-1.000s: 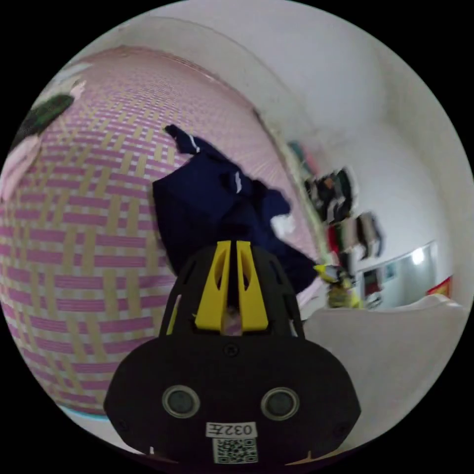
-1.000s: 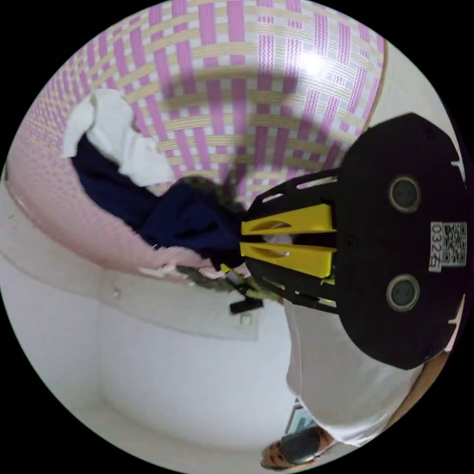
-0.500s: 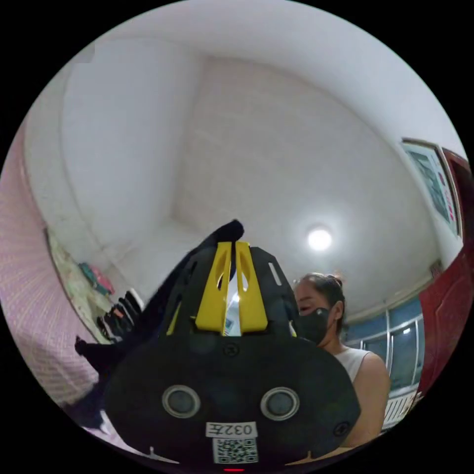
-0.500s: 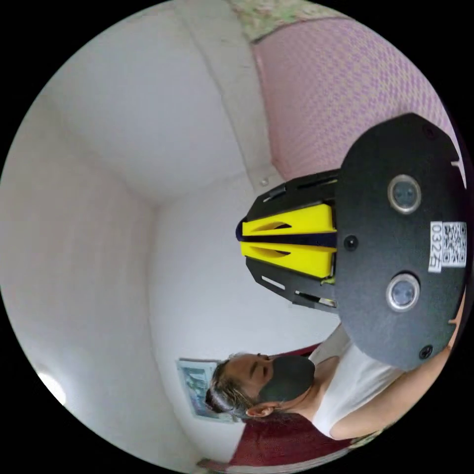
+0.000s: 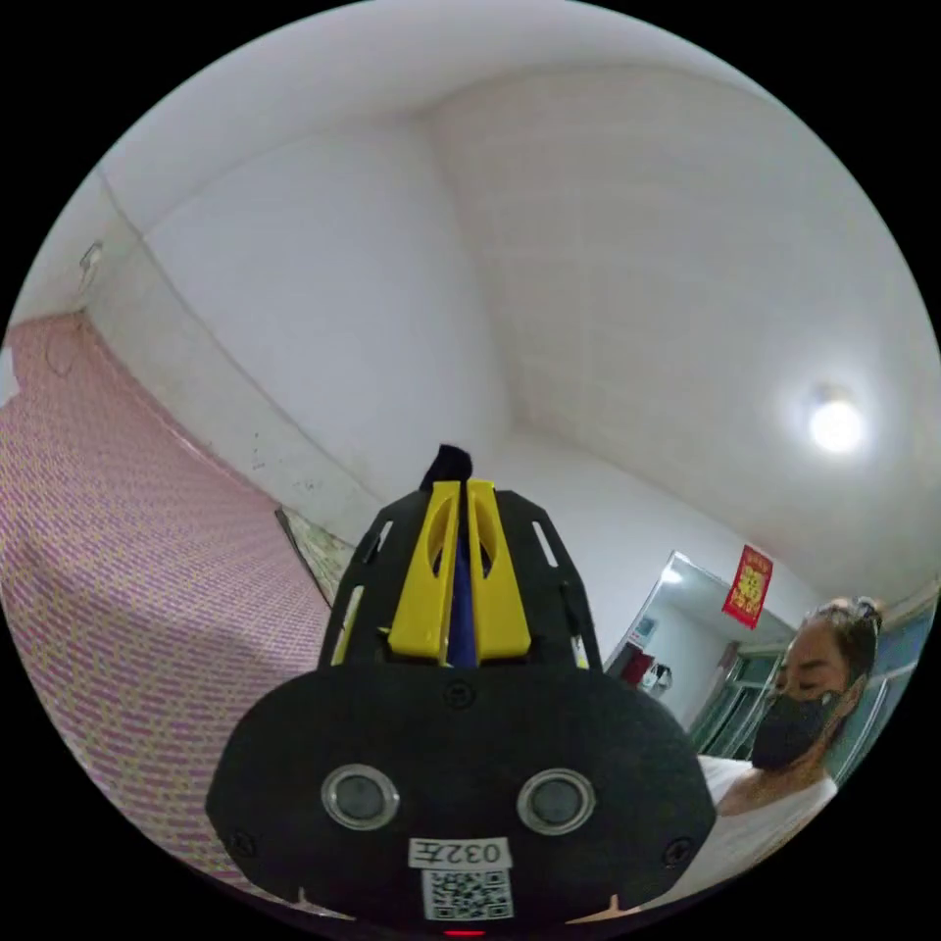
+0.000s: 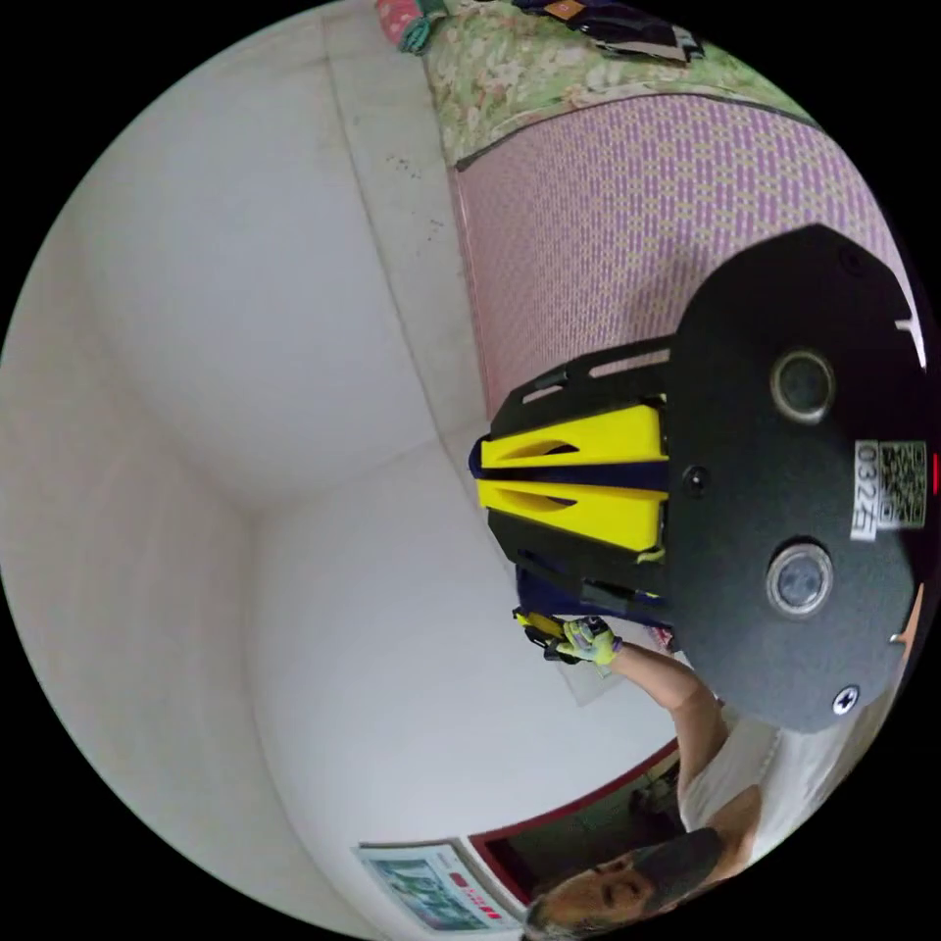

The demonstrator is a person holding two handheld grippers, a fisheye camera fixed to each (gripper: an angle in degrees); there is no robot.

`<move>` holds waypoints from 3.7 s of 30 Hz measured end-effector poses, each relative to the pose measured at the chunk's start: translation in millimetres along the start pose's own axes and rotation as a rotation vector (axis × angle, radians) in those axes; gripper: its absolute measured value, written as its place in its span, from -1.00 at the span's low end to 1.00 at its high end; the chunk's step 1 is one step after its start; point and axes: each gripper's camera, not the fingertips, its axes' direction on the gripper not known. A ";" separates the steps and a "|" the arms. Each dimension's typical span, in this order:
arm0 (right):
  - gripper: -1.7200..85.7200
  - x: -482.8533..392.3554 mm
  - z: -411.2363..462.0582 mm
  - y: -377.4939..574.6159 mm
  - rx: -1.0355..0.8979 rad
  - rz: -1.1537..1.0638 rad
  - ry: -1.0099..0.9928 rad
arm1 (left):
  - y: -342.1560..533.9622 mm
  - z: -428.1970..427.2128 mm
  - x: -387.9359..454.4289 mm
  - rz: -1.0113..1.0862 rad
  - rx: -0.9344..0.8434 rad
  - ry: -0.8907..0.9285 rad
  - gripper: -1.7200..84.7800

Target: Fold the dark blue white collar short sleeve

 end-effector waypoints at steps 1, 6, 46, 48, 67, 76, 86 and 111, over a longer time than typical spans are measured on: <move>-0.97 16.6 12.5 -0.2 -0.012 0.050 0.008 | -5.2 5.2 -16.6 -0.050 -0.003 0.002 -0.98; -0.97 -2.1 4.0 -25.5 0.116 -0.053 -0.010 | -30.7 5.3 9.4 0.091 0.075 0.090 -0.98; -0.97 92.0 139.2 503.8 -0.725 0.838 0.190 | 448.8 -65.0 -119.9 -0.616 -0.702 -0.627 -0.98; -0.97 90.8 138.7 508.2 -0.736 0.852 0.205 | 455.3 -59.1 -114.7 -0.621 -0.727 -0.620 -0.98; -0.81 93.3 123.2 465.4 -0.617 0.788 0.413 | 402.1 53.2 -53.9 -0.339 -0.770 -0.678 -0.96; -0.82 114.9 270.5 442.0 -0.682 0.691 0.121 | 399.4 339.4 -72.8 0.295 -1.186 -0.575 -0.86; -0.93 122.7 323.6 461.7 -0.854 0.674 0.141 | 437.2 433.0 -95.8 0.615 -1.542 -0.520 -0.95; -0.97 143.8 324.1 448.2 -0.881 0.779 0.121 | 304.1 139.7 -281.9 -0.534 -0.618 -0.997 -0.98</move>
